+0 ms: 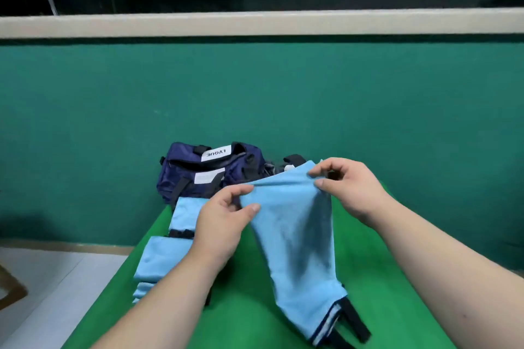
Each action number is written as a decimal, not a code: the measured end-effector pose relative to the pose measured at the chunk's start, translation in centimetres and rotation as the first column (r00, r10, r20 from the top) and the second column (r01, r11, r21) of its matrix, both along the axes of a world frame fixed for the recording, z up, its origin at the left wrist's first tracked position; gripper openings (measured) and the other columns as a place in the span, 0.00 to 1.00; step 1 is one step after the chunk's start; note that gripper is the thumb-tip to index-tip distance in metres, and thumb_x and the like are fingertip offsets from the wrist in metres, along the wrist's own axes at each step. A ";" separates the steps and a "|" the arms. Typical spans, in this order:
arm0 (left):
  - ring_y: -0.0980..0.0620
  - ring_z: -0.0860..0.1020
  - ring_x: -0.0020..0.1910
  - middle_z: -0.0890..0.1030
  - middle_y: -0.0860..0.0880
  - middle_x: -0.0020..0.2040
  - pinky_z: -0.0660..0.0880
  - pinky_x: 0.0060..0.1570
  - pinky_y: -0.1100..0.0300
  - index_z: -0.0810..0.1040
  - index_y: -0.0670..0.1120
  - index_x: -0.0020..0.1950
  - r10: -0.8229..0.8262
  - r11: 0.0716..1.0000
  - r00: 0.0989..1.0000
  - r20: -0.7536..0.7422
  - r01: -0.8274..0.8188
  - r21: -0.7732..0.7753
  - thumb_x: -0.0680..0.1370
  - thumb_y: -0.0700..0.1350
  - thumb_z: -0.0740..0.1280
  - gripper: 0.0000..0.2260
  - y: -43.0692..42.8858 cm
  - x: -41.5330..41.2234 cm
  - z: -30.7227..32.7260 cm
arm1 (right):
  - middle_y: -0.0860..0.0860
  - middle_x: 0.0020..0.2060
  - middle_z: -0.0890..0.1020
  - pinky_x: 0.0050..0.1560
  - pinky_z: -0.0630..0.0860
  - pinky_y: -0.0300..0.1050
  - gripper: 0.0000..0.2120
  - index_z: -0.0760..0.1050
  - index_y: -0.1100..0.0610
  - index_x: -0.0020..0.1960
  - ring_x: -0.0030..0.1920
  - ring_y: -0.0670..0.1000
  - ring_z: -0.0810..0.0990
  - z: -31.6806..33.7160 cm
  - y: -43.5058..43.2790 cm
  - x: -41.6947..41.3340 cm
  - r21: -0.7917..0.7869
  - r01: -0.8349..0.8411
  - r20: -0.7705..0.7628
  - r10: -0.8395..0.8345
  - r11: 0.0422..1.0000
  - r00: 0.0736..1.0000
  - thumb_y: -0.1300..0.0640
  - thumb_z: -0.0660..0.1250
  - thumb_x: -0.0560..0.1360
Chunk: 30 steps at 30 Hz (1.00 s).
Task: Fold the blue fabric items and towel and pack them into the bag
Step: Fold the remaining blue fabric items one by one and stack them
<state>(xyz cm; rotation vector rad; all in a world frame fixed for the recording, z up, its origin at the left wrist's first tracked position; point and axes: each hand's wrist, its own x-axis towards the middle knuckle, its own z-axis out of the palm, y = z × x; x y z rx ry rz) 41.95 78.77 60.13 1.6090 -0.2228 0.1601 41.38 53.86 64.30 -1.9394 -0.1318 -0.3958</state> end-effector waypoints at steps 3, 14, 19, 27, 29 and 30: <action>0.53 0.77 0.41 0.84 0.57 0.44 0.77 0.48 0.55 0.83 0.53 0.50 -0.111 0.994 0.985 0.133 0.111 0.010 0.72 0.31 0.74 0.17 -0.7 -0.9 6.5 | 0.44 0.44 0.86 0.54 0.77 0.42 0.21 0.86 0.45 0.44 0.47 0.46 0.81 5.2 -1.7 -4.0 0.061 -0.015 0.121 0.007 0.998 0.993 0.73 0.70 0.72; 0.58 0.82 0.43 0.86 0.55 0.47 0.79 0.44 0.64 0.81 0.46 0.54 -0.374 0.927 0.913 0.163 0.359 0.112 0.72 0.23 0.68 0.20 -3.3 -2.9 11.6 | 0.48 0.41 0.77 0.46 0.73 0.41 0.25 0.86 0.47 0.51 0.41 0.49 0.73 6.6 -5.2 -10.4 0.092 0.030 0.192 -0.047 0.995 0.980 0.76 0.71 0.68; 0.54 0.82 0.40 0.86 0.49 0.46 0.80 0.42 0.61 0.81 0.45 0.54 -0.345 0.931 0.938 0.046 0.335 0.142 0.72 0.24 0.68 0.19 -4.9 0.6 10.2 | 0.50 0.43 0.76 0.44 0.74 0.36 0.25 0.85 0.47 0.51 0.40 0.46 0.73 5.0 -6.1 -7.1 0.090 0.102 0.095 -0.110 0.991 0.989 0.76 0.70 0.68; 0.54 0.82 0.45 0.85 0.53 0.51 0.80 0.55 0.55 0.82 0.53 0.51 -0.240 0.944 0.942 0.235 0.171 0.282 0.70 0.28 0.71 0.20 -6.8 6.2 16.6 | 0.48 0.38 0.73 0.38 0.70 0.33 0.29 0.82 0.40 0.48 0.36 0.47 0.72 10.9 -6.6 0.1 0.023 0.254 0.224 -0.252 0.967 0.941 0.74 0.64 0.69; 0.53 0.82 0.44 0.85 0.54 0.49 0.79 0.52 0.55 0.83 0.56 0.49 -0.206 0.955 0.922 0.327 0.116 0.274 0.70 0.30 0.71 0.20 -6.5 5.6 18.3 | 0.48 0.41 0.77 0.43 0.72 0.35 0.30 0.82 0.39 0.47 0.38 0.45 0.74 12.5 -6.2 -0.4 0.067 0.260 0.334 -0.267 0.963 0.904 0.75 0.64 0.68; 0.53 0.82 0.43 0.86 0.52 0.48 0.79 0.51 0.54 0.83 0.57 0.49 -0.198 0.960 0.912 0.360 0.105 0.261 0.70 0.31 0.71 0.21 -6.2 4.9 18.4 | 0.46 0.44 0.78 0.45 0.73 0.35 0.31 0.83 0.39 0.47 0.40 0.44 0.75 12.7 -5.9 -1.2 0.094 0.251 0.378 -0.268 0.963 0.886 0.76 0.64 0.68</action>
